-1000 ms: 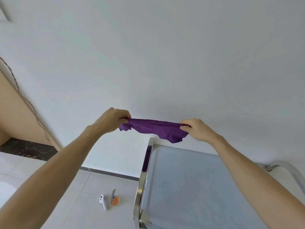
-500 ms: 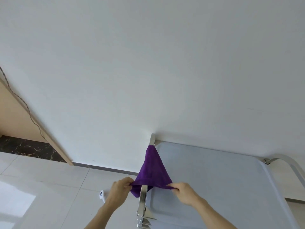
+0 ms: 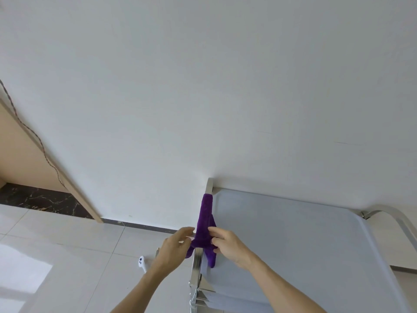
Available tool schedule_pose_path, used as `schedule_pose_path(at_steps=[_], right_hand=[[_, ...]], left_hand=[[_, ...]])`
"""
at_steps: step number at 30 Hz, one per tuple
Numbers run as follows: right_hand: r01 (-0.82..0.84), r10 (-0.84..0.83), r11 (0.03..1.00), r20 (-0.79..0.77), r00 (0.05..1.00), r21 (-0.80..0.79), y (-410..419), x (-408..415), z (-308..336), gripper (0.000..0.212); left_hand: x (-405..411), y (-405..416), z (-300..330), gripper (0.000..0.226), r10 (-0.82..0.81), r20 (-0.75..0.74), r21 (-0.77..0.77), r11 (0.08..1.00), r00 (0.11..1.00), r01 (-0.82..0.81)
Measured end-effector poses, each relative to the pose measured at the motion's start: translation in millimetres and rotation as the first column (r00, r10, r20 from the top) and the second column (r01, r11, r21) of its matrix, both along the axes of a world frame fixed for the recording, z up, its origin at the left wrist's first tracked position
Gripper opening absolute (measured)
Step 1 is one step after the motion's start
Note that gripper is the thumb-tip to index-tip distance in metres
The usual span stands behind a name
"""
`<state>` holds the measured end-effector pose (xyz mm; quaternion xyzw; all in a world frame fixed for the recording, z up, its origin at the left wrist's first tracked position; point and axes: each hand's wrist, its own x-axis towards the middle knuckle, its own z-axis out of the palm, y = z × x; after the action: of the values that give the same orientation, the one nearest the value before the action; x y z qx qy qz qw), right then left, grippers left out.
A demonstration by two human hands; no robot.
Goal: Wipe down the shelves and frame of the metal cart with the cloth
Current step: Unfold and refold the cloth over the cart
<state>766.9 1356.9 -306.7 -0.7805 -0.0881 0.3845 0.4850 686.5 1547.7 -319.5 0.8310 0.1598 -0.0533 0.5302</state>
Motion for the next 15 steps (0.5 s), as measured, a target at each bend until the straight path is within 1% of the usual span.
schedule_pose_path(at_steps=[2, 3, 5, 6, 8, 11, 15], right_hand=[[0.028, -0.026, 0.999, -0.047, 0.999, 0.040, 9, -4, 1, 0.039], [0.043, -0.040, 0.998, -0.063, 0.997, 0.046, 11, -4, 3, 0.041], [0.064, -0.061, 0.997, -0.075, 0.995, 0.034, 13, 0, 5, 0.045], [0.067, -0.065, 0.997, -0.075, 0.995, 0.026, 14, 3, 6, 0.044], [0.065, -0.064, 0.998, -0.072, 0.995, 0.005, 16, 10, 9, 0.046], [0.049, -0.052, 0.997, -0.051, 0.997, -0.055, 23, 19, 15, 0.061], [0.030, -0.028, 0.995, 0.017, 0.999, -0.095, 31, 30, 21, 0.065]], left_hand=[[6, -6, 4, 0.037, -0.023, -0.071, -0.196, 0.981, 0.997, 0.009], [9, -8, 5, 0.039, -0.038, -0.095, -0.259, 0.966, 0.995, 0.012], [16, -12, 6, 0.042, -0.046, -0.130, -0.309, 0.951, 0.990, 0.003], [19, -13, 6, 0.043, -0.046, -0.138, -0.312, 0.950, 0.989, 0.000], [26, -14, 6, 0.046, -0.057, -0.153, -0.266, 0.964, 0.987, 0.015], [41, -13, 9, 0.048, -0.097, -0.165, -0.164, 0.984, 0.982, 0.070], [65, -16, 18, 0.047, -0.093, -0.165, -0.092, 0.993, 0.982, 0.079]])
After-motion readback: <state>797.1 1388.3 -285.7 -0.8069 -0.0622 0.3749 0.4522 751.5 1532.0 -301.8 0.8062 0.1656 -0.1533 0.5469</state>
